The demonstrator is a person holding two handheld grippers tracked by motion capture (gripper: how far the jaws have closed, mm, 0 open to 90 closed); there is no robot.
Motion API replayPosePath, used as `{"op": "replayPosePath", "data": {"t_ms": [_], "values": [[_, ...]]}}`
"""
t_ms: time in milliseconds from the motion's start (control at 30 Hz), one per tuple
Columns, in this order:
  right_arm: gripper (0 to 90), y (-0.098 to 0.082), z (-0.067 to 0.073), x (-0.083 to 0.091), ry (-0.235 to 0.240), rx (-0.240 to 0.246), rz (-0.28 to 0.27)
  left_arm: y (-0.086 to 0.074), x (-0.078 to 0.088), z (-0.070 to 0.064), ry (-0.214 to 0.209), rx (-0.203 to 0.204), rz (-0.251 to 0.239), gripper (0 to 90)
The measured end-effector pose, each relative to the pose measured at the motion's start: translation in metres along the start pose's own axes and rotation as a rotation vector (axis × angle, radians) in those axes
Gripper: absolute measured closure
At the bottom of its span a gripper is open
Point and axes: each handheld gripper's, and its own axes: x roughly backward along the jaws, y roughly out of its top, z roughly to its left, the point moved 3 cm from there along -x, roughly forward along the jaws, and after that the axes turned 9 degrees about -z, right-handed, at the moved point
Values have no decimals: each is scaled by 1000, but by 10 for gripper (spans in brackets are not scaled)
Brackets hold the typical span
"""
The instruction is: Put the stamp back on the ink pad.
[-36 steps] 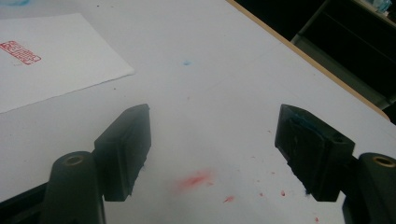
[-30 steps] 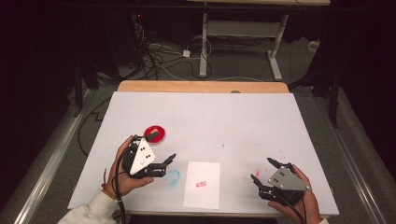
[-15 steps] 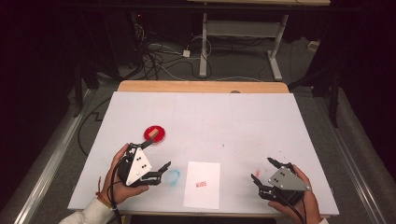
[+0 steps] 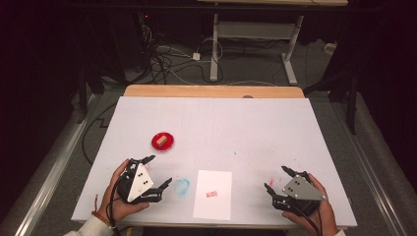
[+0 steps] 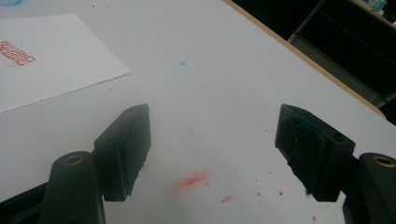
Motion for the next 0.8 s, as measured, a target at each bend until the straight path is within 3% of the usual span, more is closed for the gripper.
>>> {"op": "replayPosePath", "data": {"t_ms": [300,400,500,800], "values": [[274,-2,-2,-1,-6,-7,7,-25,4,3,-8,39,69,161],[273,-2,-2,-1,-8,-6,9,-31,6,1,-3,7,96,161],[273,-3,-3,-2,-10,-10,6,-36,7,0,-13,19,117,161],[273,-1,-1,0,-12,4,2,-35,9,-3,-20,15,105,161]]}}
